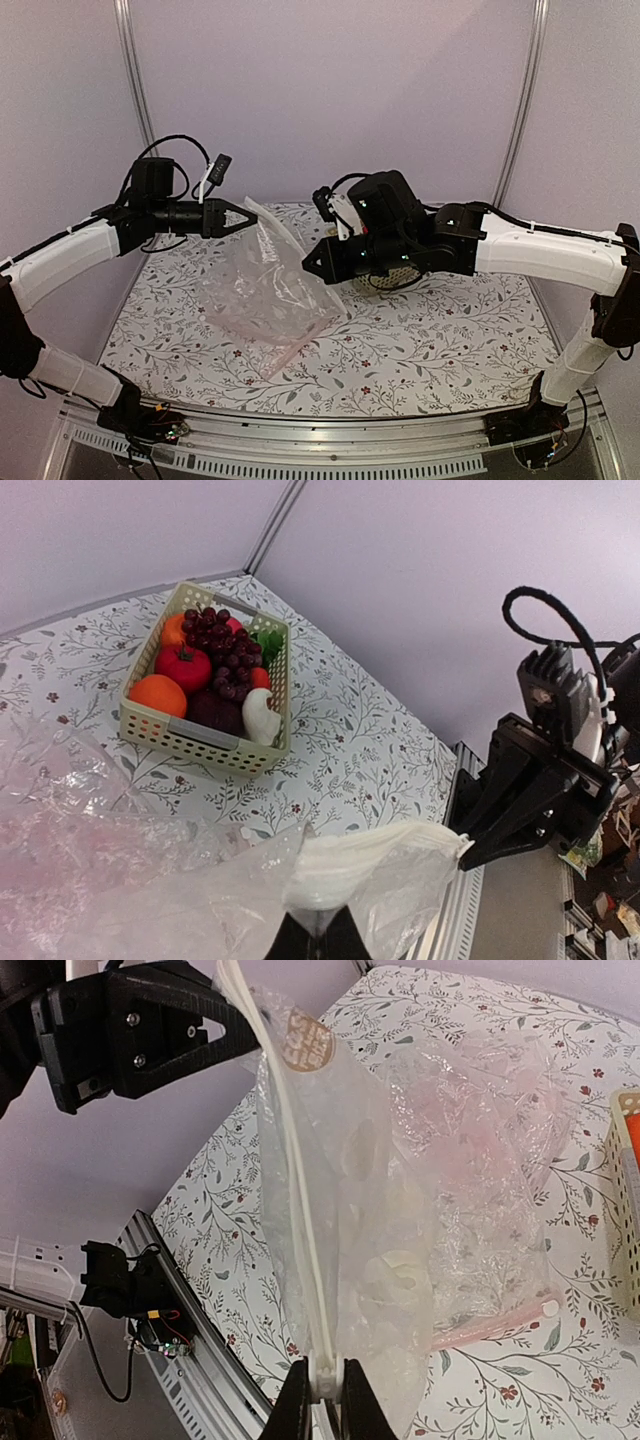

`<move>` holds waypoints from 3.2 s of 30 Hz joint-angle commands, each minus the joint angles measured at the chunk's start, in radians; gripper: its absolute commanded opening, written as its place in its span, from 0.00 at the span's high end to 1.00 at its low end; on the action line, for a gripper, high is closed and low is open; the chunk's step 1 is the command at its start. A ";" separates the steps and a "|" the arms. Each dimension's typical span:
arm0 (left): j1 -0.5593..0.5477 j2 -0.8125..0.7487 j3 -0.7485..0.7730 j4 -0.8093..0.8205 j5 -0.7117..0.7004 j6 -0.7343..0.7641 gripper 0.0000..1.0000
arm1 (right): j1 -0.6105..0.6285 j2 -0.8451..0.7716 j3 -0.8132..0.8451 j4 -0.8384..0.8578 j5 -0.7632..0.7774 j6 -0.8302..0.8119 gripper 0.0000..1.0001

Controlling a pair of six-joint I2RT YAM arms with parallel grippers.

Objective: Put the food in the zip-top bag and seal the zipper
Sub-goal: Unzip the zipper of the food storage bag, then pass from the left arm to the right

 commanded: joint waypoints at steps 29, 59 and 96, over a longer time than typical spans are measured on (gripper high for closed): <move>0.153 -0.088 -0.036 0.047 -0.073 -0.024 1.00 | 0.000 -0.003 -0.024 -0.058 0.005 -0.007 1.00; 0.219 -0.119 -0.047 0.042 -0.125 -0.035 1.00 | -0.001 0.004 -0.024 -0.066 0.006 -0.008 1.00; -0.062 -0.014 -0.004 -0.020 0.078 0.096 1.00 | 0.055 -0.084 0.083 -0.277 0.210 -0.195 0.20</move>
